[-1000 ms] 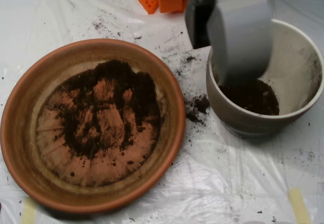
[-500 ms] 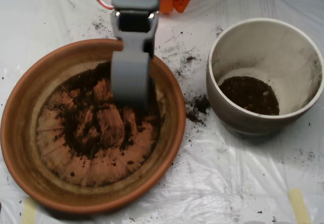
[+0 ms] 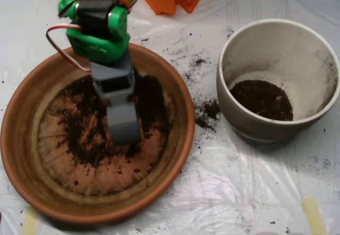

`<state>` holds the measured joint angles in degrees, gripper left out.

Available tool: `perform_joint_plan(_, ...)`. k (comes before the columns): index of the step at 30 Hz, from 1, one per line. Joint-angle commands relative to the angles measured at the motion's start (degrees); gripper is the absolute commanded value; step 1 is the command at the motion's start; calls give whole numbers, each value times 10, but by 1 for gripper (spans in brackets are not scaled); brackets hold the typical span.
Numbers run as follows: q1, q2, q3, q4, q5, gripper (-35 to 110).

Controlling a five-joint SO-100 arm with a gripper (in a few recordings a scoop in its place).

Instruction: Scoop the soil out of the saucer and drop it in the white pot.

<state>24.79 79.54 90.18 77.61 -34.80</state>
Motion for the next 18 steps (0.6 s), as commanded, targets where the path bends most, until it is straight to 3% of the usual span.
perform_joint_plan(1, 20, -3, -84, 18, -80, 44)
perform_joint_plan(12, -25, 3, -1, -16, -184, 45)
perform_joint_plan(18, -53, 17, 62, -53, -170, 45)
